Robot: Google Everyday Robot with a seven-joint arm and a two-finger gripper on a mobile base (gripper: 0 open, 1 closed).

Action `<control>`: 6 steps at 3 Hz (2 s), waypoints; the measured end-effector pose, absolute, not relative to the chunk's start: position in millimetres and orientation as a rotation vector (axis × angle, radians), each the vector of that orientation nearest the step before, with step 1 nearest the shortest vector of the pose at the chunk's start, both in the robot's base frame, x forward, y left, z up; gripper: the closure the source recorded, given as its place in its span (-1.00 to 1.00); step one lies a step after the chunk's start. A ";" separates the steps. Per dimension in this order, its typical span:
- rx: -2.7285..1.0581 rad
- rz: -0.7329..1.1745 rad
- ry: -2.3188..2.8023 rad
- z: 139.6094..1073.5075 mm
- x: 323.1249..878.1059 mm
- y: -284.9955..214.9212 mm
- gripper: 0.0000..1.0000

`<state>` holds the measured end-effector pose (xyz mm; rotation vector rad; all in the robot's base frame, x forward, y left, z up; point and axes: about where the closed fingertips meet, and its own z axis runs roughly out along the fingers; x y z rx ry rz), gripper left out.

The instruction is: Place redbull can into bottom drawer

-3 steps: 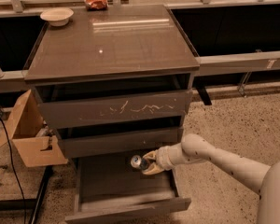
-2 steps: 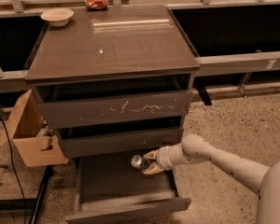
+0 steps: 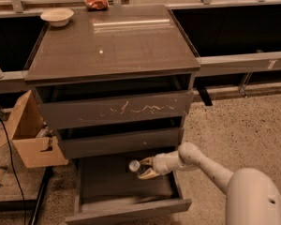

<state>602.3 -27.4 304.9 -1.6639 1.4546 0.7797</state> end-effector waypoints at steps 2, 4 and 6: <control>-1.615 0.857 1.404 271.0 619.9 -16.6 1.00; -1.625 0.930 1.376 252.2 610.9 5.9 1.00; -1.625 1.029 1.305 233.6 591.9 36.3 1.00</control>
Offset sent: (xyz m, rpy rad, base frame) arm 0.0055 0.0147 -0.0286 0.0715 0.0267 0.0306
